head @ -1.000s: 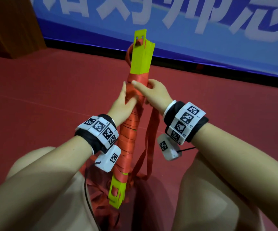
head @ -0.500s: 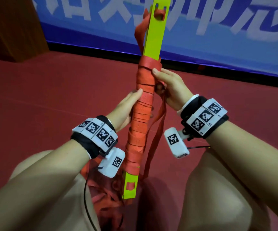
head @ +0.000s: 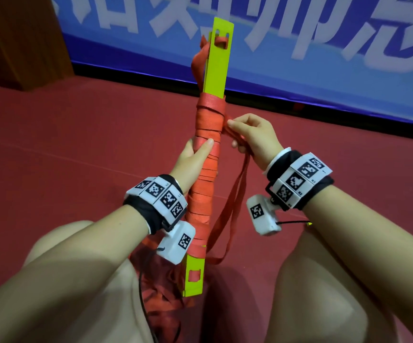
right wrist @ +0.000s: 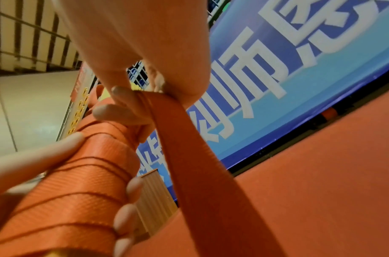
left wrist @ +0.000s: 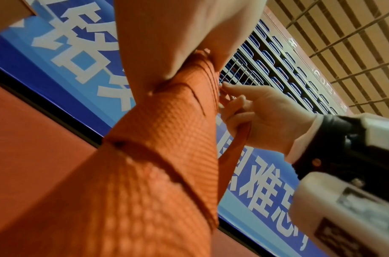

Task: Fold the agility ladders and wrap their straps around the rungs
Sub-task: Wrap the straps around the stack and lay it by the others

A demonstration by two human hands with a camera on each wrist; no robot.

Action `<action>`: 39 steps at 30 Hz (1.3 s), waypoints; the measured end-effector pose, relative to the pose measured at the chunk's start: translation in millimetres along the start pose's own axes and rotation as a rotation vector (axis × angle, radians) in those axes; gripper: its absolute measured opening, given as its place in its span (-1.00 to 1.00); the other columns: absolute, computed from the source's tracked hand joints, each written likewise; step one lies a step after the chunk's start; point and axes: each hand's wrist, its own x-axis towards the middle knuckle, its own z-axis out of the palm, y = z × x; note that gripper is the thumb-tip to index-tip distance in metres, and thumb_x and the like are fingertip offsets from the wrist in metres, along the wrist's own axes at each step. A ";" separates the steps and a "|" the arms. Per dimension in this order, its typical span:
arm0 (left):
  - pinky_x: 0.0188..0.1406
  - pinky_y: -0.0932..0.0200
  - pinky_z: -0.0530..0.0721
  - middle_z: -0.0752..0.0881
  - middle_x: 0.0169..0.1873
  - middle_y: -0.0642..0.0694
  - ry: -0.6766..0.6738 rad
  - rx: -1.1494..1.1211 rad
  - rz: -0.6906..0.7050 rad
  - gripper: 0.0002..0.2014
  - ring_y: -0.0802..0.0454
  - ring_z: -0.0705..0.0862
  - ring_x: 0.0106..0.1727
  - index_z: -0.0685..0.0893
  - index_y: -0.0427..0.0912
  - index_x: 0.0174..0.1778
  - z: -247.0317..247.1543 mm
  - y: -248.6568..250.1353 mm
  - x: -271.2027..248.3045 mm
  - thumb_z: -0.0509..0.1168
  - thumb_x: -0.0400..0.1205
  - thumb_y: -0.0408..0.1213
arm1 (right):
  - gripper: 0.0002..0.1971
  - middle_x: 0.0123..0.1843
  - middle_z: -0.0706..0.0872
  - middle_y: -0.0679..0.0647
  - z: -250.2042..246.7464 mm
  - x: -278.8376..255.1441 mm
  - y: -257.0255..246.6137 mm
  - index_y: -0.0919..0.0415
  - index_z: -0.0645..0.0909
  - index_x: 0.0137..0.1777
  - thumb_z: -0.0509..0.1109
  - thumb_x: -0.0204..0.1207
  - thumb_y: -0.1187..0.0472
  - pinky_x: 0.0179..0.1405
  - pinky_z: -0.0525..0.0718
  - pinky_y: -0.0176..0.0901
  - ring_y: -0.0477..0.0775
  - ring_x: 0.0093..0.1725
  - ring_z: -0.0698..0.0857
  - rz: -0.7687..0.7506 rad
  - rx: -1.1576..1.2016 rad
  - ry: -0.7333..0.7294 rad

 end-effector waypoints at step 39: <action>0.23 -0.09 0.69 0.73 -0.01 -0.03 -0.180 0.233 -0.039 -0.48 -0.02 0.74 0.02 0.52 0.10 0.23 1.7 -22.3 0.6 0.55 0.40 -0.11 | -0.69 -0.50 0.51 0.09 -4.9 11.3 3.0 0.17 0.61 -0.30 0.52 0.43 -0.06 -0.57 0.38 -0.29 -0.05 -0.56 0.43 0.099 0.090 0.037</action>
